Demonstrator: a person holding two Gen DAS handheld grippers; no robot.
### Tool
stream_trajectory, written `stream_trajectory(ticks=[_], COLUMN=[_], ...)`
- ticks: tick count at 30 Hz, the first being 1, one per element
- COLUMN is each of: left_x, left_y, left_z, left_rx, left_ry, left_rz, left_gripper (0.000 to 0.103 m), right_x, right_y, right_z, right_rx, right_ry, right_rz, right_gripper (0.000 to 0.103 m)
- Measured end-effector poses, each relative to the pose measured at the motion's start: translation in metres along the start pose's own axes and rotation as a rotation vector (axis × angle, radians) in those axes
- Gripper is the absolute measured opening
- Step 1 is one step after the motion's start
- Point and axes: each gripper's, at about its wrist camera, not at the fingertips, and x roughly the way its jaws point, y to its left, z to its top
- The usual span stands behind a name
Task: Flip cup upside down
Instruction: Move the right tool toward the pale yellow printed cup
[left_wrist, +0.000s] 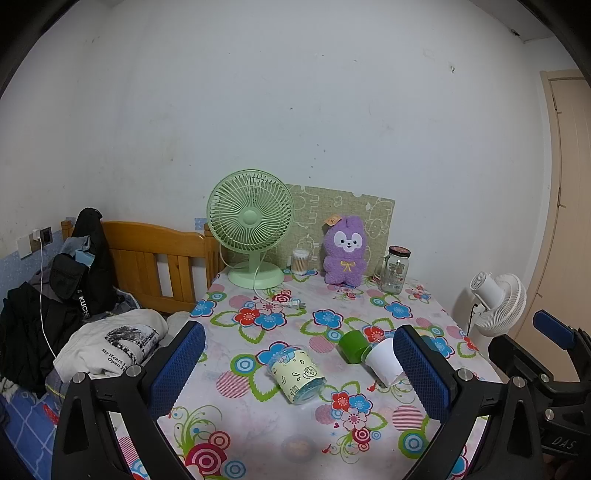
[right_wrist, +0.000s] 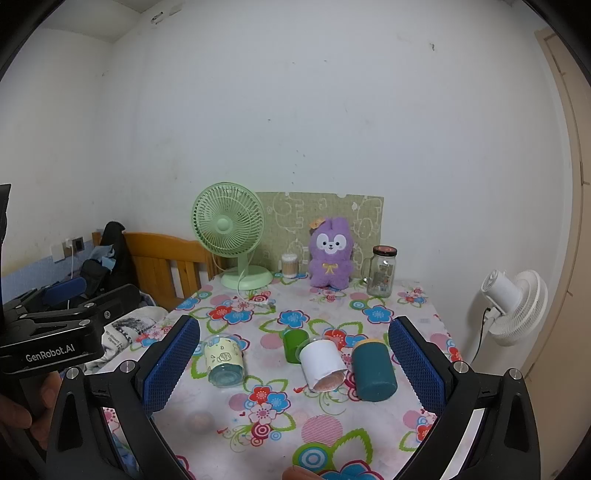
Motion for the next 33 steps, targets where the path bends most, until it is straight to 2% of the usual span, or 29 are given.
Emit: stream_trajectory(ticks=[21, 33], left_x=[0.008, 0.03], left_y=[0.004, 0.009], left_z=[-0.004, -0.02], left_rx=[-0.011, -0.009], left_ry=[0.023, 0.082], left_rz=[-0.002, -0.002], left_gripper=[0.103, 0.103], right_x=[0.004, 0.027], right_y=[0.0, -0.002], right_z=[-0.002, -0.019], right_rx=[-0.005, -0.011], right_ry=[0.015, 0.09], right_rz=[-0.002, -0.008], right_gripper=[0.103, 0.103])
